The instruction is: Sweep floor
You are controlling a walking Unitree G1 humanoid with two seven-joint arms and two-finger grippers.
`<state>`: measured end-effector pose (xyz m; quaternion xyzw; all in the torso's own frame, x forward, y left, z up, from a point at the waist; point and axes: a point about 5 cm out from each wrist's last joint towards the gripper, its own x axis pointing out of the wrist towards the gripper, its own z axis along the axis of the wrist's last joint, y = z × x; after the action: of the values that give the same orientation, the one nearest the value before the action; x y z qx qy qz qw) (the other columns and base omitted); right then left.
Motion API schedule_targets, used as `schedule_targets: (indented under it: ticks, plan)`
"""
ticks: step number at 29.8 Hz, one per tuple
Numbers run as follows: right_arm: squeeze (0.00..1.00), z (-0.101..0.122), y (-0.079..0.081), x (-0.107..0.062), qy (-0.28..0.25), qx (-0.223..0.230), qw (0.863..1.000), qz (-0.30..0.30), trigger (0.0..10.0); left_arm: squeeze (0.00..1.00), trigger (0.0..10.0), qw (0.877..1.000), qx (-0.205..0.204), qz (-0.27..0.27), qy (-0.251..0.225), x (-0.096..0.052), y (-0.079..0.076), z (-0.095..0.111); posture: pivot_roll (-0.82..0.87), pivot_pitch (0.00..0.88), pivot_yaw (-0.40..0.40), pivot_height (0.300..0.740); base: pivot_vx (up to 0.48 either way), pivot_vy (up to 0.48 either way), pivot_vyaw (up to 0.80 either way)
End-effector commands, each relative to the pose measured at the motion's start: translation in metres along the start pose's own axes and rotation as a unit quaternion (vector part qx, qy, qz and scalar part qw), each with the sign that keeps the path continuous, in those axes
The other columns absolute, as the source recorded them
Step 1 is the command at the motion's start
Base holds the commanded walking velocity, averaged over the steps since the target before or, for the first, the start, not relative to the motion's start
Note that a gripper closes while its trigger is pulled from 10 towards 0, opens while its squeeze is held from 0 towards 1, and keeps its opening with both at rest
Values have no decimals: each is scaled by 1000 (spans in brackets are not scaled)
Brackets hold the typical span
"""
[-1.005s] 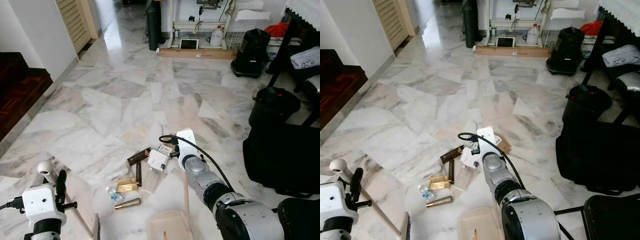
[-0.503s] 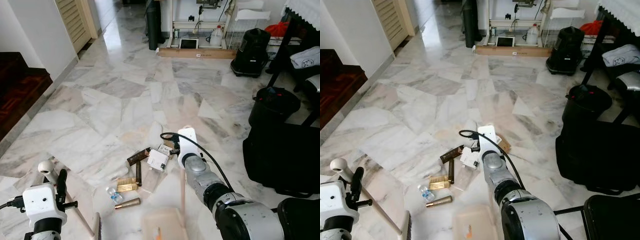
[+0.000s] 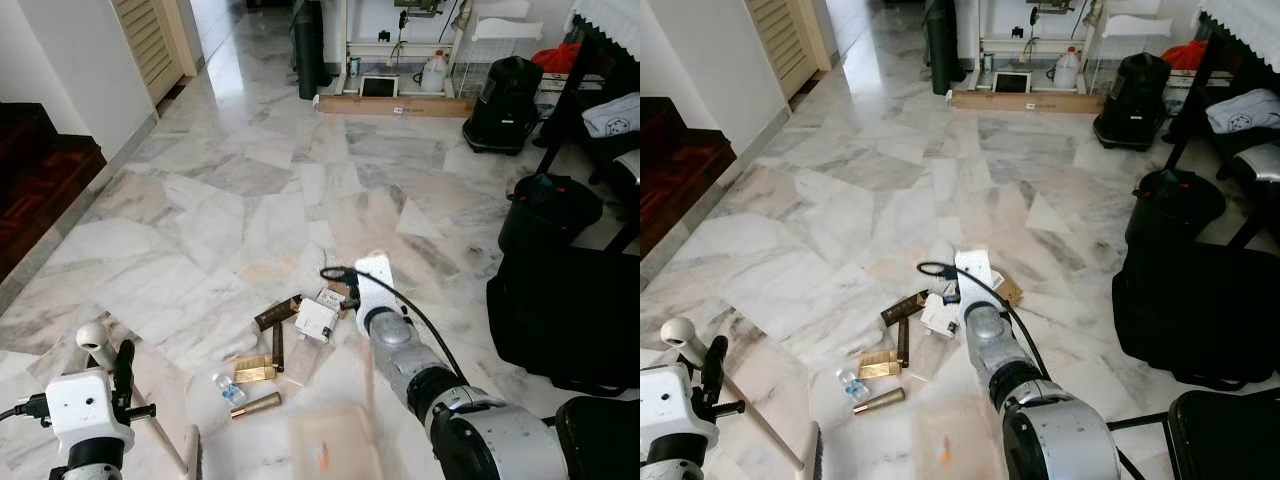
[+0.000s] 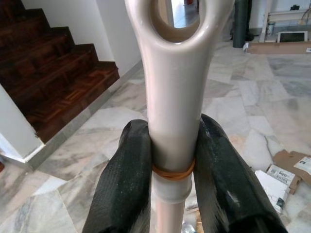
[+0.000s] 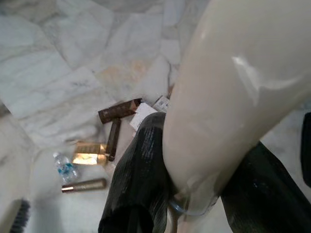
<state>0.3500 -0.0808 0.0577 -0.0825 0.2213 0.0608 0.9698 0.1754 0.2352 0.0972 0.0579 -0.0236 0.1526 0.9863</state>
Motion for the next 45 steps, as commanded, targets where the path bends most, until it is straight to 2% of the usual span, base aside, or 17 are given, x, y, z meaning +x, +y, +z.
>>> schedule_targets:
  ticks: [1, 8, 13, 14, 17, 29, 39, 45]
  plan:
    - [0, -5, 5, -1, 13, -7, 1000, 5, 10000, 0, 10000, 1000, 13, 5, -27, 0, 3, 11, 120, 95, 41, 740, 0, 0, 0]
    - [0, -7, 6, -1, 21, -12, 1000, 9, 10000, 0, 10000, 1000, 12, 2, -23, 0, 1, 10, 117, 96, 43, 740, 0, 0, 0]
    - [0, -17, 5, -2, 48, -26, 998, 13, 10000, 0, 10000, 1000, 11, -1, -17, 1, 1, 8, 109, 94, 40, 740, 0, 0, 0]
    - [0, -21, 4, -3, 59, -45, 997, 14, 10000, 0, 10000, 1000, 11, -2, -15, 1, 1, 7, 109, 93, 39, 740, 0, 0, 0]
    - [0, -30, 3, -4, 82, -55, 995, 18, 10000, 0, 10000, 1000, 10, -4, -13, 2, 0, 7, 104, 91, 37, 740, 0, 0, 0]
    - [0, -38, 2, -6, 113, -70, 991, 29, 10000, 0, 10000, 1000, 9, -7, -12, 4, -1, 6, 93, 84, 33, 740, 0, 0, 0]
    - [0, -39, 4, -6, 125, -118, 982, 76, 10000, 0, 10000, 1000, 10, -13, -10, 6, -2, 5, 85, 81, 33, 740, 0, 0, 0]
    - [0, -38, 1, -6, 124, -165, 974, 91, 10000, 0, 10000, 1000, 11, -22, -9, 9, -4, 5, 79, 78, 36, 740, 0, 0, 0]
